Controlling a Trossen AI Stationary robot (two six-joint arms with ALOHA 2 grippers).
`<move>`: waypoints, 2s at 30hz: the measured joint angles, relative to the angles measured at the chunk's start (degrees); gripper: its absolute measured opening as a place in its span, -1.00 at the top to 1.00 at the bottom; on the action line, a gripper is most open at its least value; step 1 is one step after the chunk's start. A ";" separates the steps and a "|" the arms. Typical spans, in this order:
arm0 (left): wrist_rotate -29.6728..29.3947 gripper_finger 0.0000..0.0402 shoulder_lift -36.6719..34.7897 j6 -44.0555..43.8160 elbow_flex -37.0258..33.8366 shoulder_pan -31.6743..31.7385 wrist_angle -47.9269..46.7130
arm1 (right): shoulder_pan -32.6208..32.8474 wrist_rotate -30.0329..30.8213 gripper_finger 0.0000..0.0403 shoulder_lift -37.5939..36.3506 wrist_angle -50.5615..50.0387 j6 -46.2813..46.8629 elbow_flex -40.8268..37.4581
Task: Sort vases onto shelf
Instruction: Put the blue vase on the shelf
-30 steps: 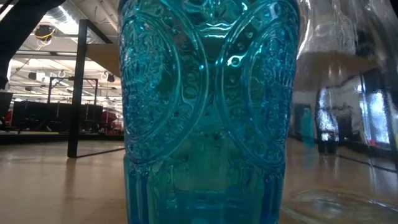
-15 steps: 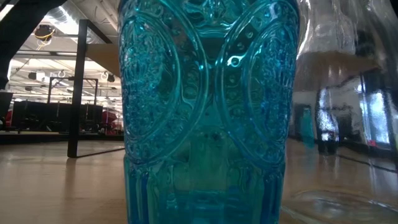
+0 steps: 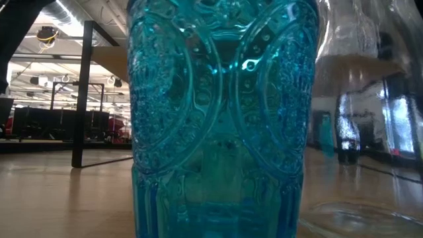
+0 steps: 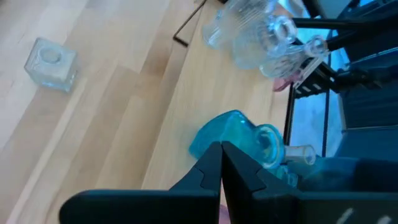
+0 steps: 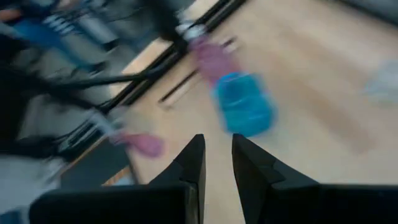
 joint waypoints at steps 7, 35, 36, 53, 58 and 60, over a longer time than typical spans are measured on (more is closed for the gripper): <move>-0.88 1.00 -0.96 2.32 0.07 0.00 -1.39 | -3.41 -8.70 0.81 0.02 9.36 8.28 -12.14; -0.67 1.00 -1.01 13.65 -0.11 2.54 -5.41 | -5.20 -13.54 1.00 11.38 20.13 12.30 -13.59; -0.70 1.00 -1.01 13.78 -0.11 2.54 -5.57 | -5.38 -13.56 1.00 11.45 19.73 12.06 -13.58; -0.65 1.00 -1.01 15.03 -0.15 2.54 -5.90 | -8.02 -13.50 1.00 12.79 18.23 7.76 -13.54; -0.65 1.00 -1.01 14.75 -0.15 2.54 -5.92 | -8.86 -14.58 1.00 12.79 18.27 5.58 -13.54; -0.65 1.00 -1.01 14.70 -0.15 2.54 -5.92 | -9.31 -14.81 1.00 12.79 18.22 4.94 -13.54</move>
